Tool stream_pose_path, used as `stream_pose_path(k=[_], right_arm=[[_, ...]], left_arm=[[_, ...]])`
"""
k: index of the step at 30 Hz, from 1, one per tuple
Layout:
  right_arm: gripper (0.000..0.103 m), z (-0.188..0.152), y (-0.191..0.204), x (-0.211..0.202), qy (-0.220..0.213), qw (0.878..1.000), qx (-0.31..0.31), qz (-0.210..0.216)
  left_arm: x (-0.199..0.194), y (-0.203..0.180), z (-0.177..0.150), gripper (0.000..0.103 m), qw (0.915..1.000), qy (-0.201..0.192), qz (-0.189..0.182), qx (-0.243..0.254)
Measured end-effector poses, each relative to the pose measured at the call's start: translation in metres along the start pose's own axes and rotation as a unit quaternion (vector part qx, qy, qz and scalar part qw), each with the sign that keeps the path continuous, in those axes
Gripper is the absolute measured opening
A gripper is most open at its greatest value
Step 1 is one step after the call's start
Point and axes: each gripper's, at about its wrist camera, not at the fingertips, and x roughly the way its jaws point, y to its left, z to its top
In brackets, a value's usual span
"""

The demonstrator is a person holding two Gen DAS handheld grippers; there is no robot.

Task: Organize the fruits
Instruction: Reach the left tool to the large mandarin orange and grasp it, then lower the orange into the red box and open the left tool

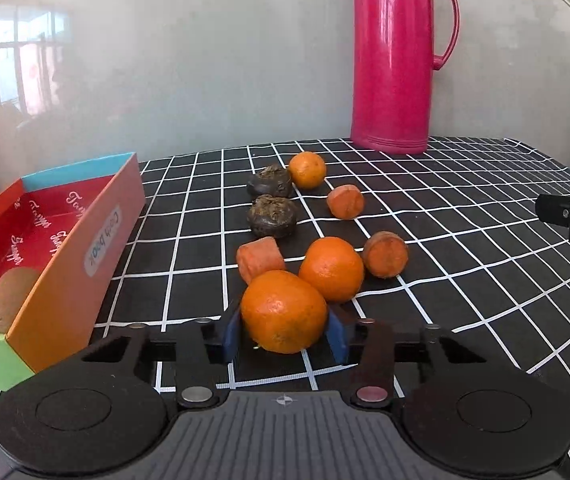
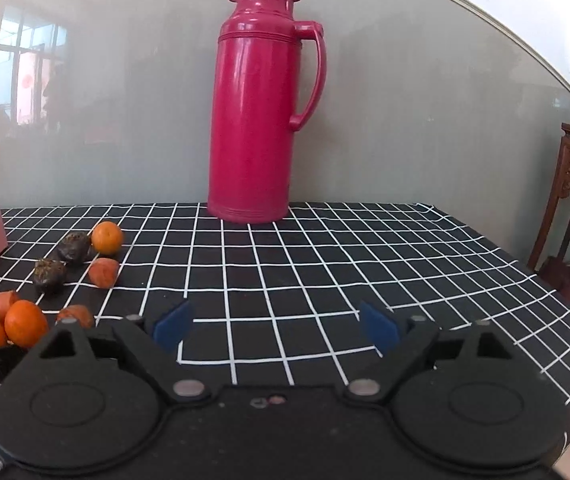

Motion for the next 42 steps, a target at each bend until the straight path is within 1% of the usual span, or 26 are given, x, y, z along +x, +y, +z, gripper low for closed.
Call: stream_pose_path(k=[3,7,9,12,16,19,23,27,29,32,34,39,42], right_arm=[[0.09,0.0,-0.001,0.001,0.001,1.0,-0.001,-0.003],[0.09,-0.001,-0.001,0.001,0.004,1.0,0.003,-0.003],[0.09,0.0,0.002,0.001,0.004,1.0,0.002,-0.001],[0.09,0.001,0.012,0.001,0.0,1.0,-0.002,0.007],[0.09,0.004,0.033,0.0,-0.004,1.0,-0.009,0.024],[0.09,0.005,0.054,-0.001,-0.007,0.999,-0.018,0.042],[0.09,0.006,0.081,-0.002,-0.012,0.997,-0.041,0.062],[0.09,0.006,0.096,-0.003,-0.016,0.996,-0.049,0.073],[0.09,0.006,0.101,-0.004,-0.019,0.996,-0.052,0.076],[0.09,0.005,0.106,-0.005,-0.02,0.995,-0.055,0.078],[0.09,0.004,0.107,-0.006,-0.019,0.995,-0.058,0.078],[0.09,0.004,0.107,-0.007,-0.021,0.995,-0.059,0.078],[0.09,0.004,0.104,-0.008,-0.022,0.995,-0.058,0.077]], left_arm=[[-0.002,0.001,0.001,0.043,1.0,-0.007,0.0,-0.002],[-0.016,0.008,0.005,0.043,0.9989,-0.044,0.015,0.005],[-0.022,0.014,0.006,0.043,0.9981,-0.056,0.026,0.009],[-0.032,0.029,0.007,0.043,0.9961,-0.077,0.043,0.003],[-0.046,0.059,0.008,0.043,0.9922,-0.102,0.069,-0.021],[-0.051,0.085,0.006,0.043,0.9894,-0.104,0.093,-0.04],[-0.057,0.124,0.001,0.043,0.9834,-0.105,0.131,-0.07],[-0.059,0.157,-0.004,0.043,0.9774,-0.097,0.161,-0.097],[-0.059,0.169,-0.007,0.043,0.9754,-0.094,0.169,-0.106],[-0.058,0.181,-0.011,0.043,0.9734,-0.089,0.178,-0.113],[-0.057,0.185,-0.013,0.043,0.9735,-0.084,0.18,-0.115],[-0.058,0.182,-0.015,0.044,0.9735,-0.085,0.183,-0.108],[-0.062,0.178,-0.014,0.044,0.9715,-0.098,0.186,-0.109]])
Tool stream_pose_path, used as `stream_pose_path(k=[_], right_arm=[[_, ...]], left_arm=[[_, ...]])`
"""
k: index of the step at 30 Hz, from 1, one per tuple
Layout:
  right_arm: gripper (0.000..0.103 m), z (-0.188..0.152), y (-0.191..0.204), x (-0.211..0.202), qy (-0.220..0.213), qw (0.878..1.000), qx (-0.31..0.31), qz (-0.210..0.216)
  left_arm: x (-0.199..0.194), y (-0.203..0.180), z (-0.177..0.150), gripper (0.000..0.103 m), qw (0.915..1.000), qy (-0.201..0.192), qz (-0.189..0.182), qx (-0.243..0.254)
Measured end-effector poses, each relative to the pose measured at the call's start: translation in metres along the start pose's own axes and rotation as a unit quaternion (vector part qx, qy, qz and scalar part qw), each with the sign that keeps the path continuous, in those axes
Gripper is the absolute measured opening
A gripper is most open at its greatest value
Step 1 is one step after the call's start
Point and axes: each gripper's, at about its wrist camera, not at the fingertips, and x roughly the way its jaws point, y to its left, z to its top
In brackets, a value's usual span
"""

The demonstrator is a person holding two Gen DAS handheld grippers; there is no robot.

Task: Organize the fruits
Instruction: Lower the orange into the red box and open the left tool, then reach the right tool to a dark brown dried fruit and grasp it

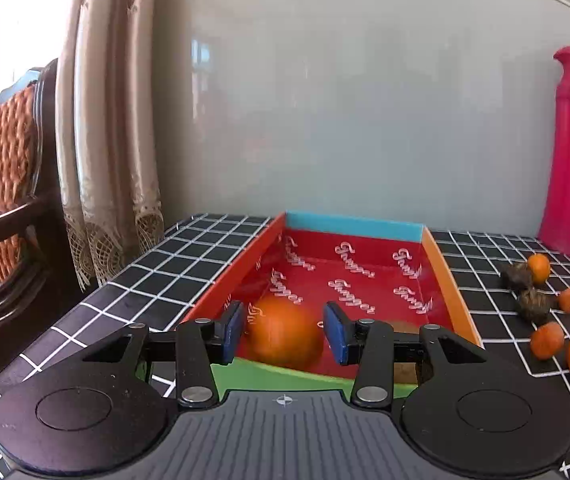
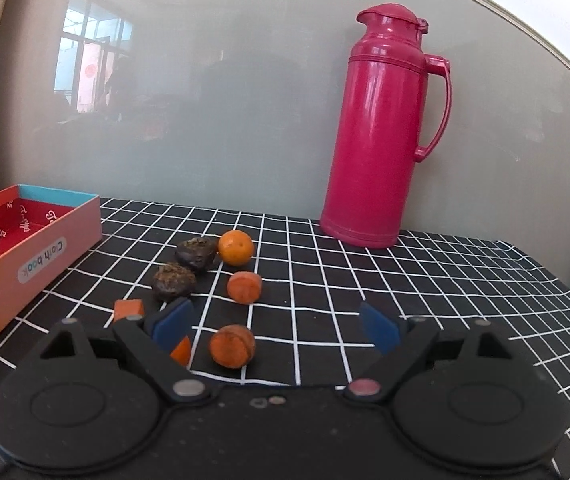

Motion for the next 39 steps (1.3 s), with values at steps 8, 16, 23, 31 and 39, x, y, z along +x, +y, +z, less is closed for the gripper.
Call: stream_pose_path(k=[8,16,23,31,39], right_arm=[[0.09,-0.001,-0.006,-0.003,-0.002,1.0,0.004,-0.005],[0.09,-0.002,-0.008,-0.006,-0.006,1.0,0.008,-0.006],[0.09,-0.002,-0.011,-0.013,-0.015,1.0,0.005,0.008],[0.09,-0.001,-0.011,-0.013,-0.014,1.0,0.007,0.014],[0.09,0.005,0.005,-0.001,-0.016,0.999,0.017,0.029]], left_arm=[[-0.006,-0.005,0.0,0.044,1.0,-0.006,-0.006,0.004],[-0.025,-0.008,-0.001,0.091,0.999,-0.043,0.007,0.01],[-0.043,-0.006,-0.003,0.103,0.998,-0.063,0.009,0.009],[-0.052,-0.01,-0.007,0.103,0.9981,-0.06,0.003,0.01],[-0.042,-0.022,-0.008,0.103,0.9982,-0.051,-0.003,0.032]])
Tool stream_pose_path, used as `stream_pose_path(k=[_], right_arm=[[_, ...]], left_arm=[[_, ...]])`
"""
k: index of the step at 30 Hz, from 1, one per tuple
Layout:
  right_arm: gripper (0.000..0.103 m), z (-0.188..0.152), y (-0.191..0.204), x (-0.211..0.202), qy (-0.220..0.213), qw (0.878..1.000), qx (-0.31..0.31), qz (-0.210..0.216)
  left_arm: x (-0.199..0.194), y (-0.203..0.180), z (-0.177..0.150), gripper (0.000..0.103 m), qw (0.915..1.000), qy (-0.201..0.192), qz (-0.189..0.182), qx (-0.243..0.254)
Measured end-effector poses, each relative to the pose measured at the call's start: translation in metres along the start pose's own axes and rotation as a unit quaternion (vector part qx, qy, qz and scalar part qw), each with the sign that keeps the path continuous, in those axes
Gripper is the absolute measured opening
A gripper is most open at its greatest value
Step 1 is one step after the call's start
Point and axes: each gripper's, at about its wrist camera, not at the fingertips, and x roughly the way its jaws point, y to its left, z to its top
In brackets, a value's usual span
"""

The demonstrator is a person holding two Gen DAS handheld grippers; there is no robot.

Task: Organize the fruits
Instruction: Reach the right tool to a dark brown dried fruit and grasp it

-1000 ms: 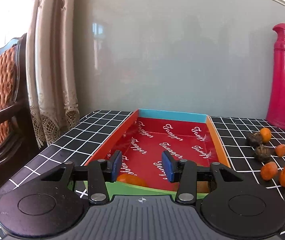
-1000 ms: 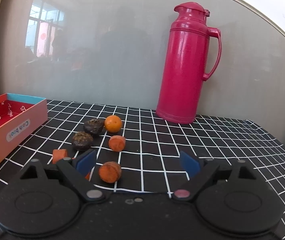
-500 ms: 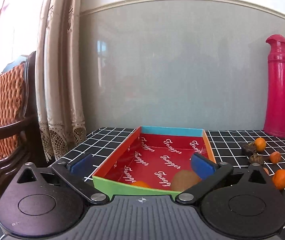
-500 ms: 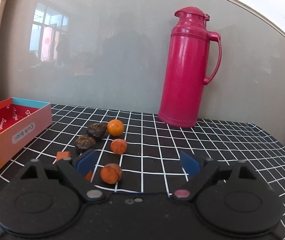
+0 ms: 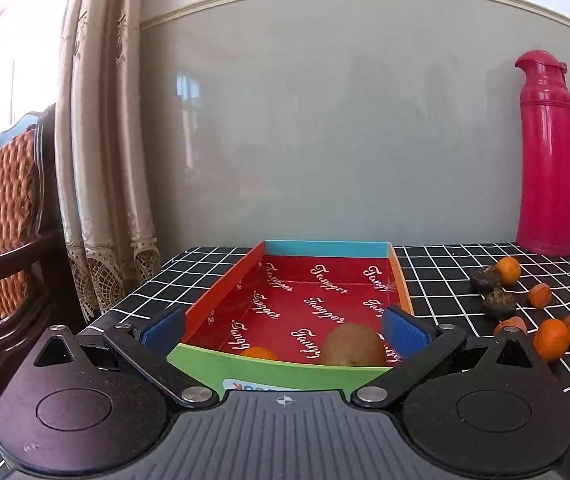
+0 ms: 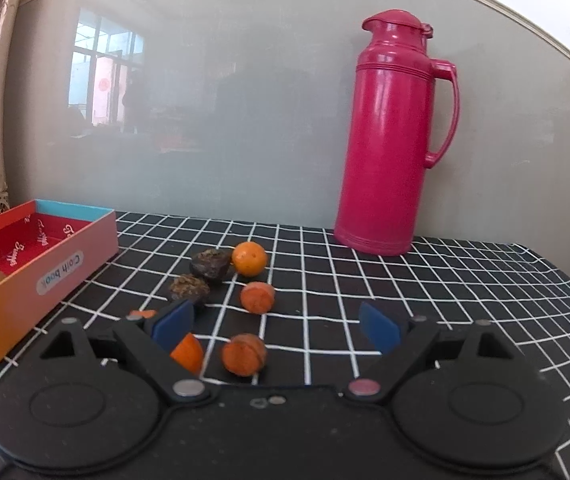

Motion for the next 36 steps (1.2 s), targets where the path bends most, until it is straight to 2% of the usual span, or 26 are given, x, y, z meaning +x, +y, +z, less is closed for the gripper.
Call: stream_pose_path(k=[6,17,24,27,29,36], right_arm=[[0.09,0.006,0.021,0.016,0.003,1.0,0.002,0.017],[0.089,0.018,0.05,0.054,0.013,0.999,-0.004,0.033],[0.073,0.018,0.06,0.085,0.058,0.998,-0.005,0.032],[0.069,0.017,0.062,0.093,0.073,0.997,-0.011,0.03],[0.061,0.016,0.063,0.098,0.081,0.996,-0.012,0.03],[0.052,0.015,0.066,0.111,0.105,0.994,-0.016,0.032]], left_arm=[[0.006,0.006,-0.001,0.103,0.9996,-0.003,0.024,0.012],[0.026,0.041,-0.003,0.103,0.9977,0.013,0.064,-0.018],[0.041,0.06,-0.006,0.103,0.994,0.028,0.103,-0.027],[0.045,0.067,-0.006,0.103,0.9921,0.032,0.115,-0.04],[0.047,0.07,-0.006,0.103,0.9916,0.032,0.116,-0.047],[0.053,0.075,-0.007,0.103,0.9899,0.047,0.119,-0.061]])
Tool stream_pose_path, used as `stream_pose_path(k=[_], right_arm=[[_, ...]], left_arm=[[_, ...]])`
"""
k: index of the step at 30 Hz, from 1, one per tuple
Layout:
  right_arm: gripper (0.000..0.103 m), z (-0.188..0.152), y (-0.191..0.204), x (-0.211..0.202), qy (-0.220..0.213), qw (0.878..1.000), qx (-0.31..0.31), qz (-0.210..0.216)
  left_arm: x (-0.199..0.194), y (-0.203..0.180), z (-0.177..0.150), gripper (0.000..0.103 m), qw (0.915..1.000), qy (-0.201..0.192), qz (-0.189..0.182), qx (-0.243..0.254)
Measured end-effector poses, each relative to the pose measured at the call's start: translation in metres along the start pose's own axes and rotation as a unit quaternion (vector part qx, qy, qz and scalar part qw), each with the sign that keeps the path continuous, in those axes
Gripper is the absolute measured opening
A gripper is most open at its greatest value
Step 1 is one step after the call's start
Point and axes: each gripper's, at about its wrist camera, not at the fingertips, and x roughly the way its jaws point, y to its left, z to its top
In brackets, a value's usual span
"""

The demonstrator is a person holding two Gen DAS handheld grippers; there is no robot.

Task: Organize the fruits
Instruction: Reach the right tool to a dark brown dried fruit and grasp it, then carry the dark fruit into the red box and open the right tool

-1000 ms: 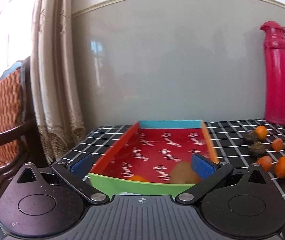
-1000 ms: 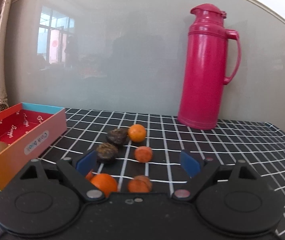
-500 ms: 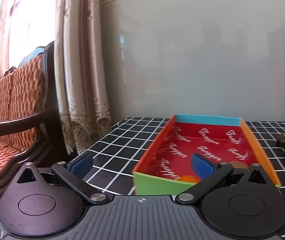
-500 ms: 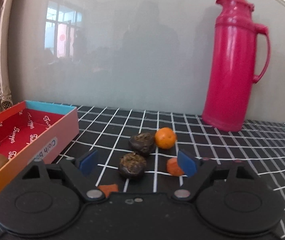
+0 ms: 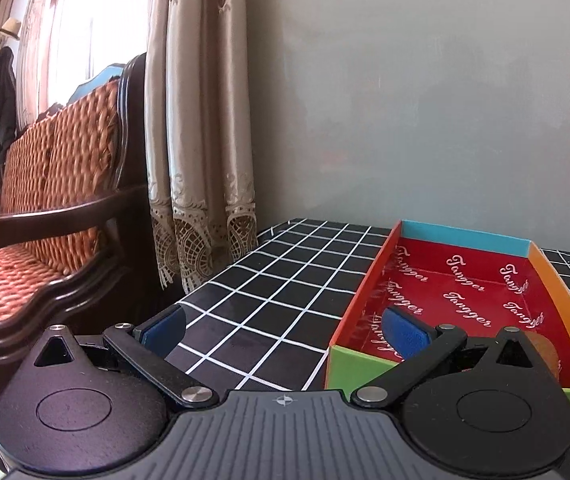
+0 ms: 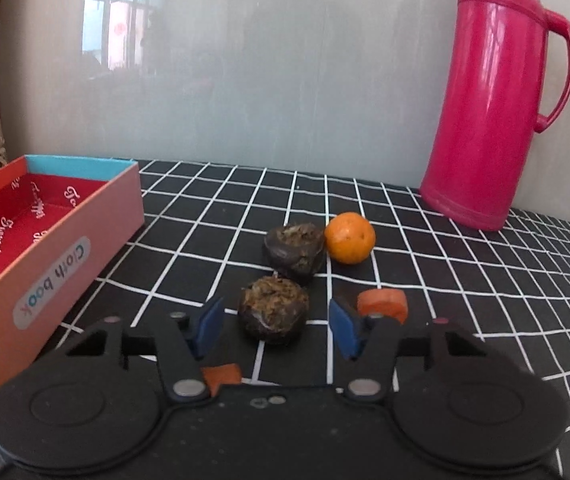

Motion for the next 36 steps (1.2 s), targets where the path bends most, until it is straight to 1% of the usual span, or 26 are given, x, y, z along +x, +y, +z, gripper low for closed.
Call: stream_pose_path(k=[1,3,8,14,20,21,23,25,28,32,36], right_arm=[[0.051,0.0,0.0,0.001,0.002,1.0,0.0,0.001],[0.039,0.0,0.001,0.004,0.012,1.0,-0.002,0.002],[0.039,-0.001,0.001,0.005,0.014,1.0,0.0,0.009],[0.039,0.002,0.004,-0.01,-0.009,1.0,0.003,0.012],[0.039,0.006,0.022,-0.025,-0.021,0.999,-0.004,0.027],[0.039,0.007,0.026,-0.028,-0.026,0.999,-0.005,0.031],[0.039,0.01,0.033,-0.037,-0.043,0.998,-0.011,0.035],[0.039,0.014,0.04,-0.047,-0.063,0.997,-0.011,0.044],[0.039,0.018,0.051,-0.059,-0.087,0.994,-0.014,0.061],[0.039,0.02,0.071,-0.07,-0.102,0.991,-0.027,0.083],[0.039,0.02,0.093,-0.076,-0.107,0.988,-0.04,0.108]], left_arm=[[0.001,0.001,0.0,0.103,1.0,0.002,0.0,-0.002],[0.001,0.002,0.0,0.103,1.0,0.007,0.001,-0.004],[0.0,0.004,-0.001,0.103,0.9999,0.006,0.002,-0.008],[-0.002,0.006,0.0,0.103,0.9999,0.001,0.004,-0.011],[-0.006,0.018,-0.001,0.103,0.9998,-0.001,0.011,-0.014],[-0.006,0.02,0.0,0.103,0.9998,-0.001,0.013,-0.015],[-0.007,0.026,0.0,0.103,0.9998,-0.001,0.004,-0.018],[-0.009,0.028,0.0,0.103,0.9999,-0.006,0.004,-0.014],[-0.013,0.034,0.0,0.103,0.9997,-0.012,0.01,-0.02],[-0.014,0.043,0.0,0.103,0.9996,-0.009,0.013,-0.025],[-0.016,0.049,0.001,0.103,0.9996,-0.012,0.014,-0.019]])
